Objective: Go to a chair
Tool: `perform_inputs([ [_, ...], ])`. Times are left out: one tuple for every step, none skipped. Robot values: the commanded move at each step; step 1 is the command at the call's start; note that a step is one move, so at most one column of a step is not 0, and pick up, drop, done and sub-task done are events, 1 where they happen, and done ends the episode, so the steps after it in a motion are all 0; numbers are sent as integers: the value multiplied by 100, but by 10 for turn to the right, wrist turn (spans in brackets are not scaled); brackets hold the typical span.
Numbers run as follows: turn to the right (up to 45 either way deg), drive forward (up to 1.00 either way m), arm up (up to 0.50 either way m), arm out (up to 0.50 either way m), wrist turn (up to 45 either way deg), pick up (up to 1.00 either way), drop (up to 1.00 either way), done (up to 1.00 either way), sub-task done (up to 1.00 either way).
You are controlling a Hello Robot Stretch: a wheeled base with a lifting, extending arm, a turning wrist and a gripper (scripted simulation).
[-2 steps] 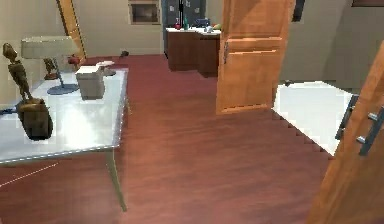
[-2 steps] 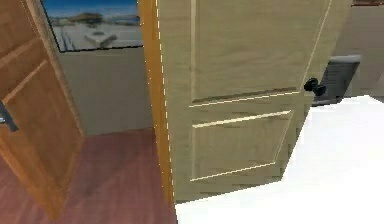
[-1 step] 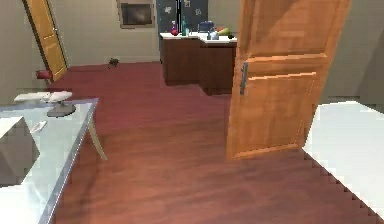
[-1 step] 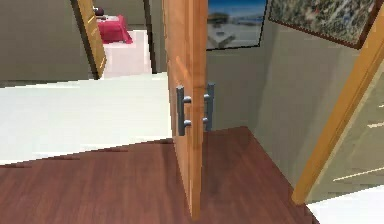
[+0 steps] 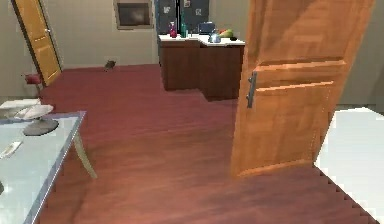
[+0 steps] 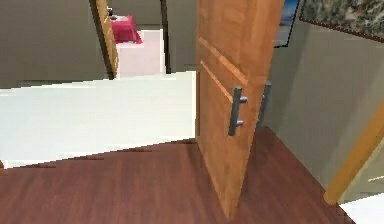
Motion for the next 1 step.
perform_inputs([
  [-120, 0, 0, 0, 0, 0, 0, 0, 0],
])
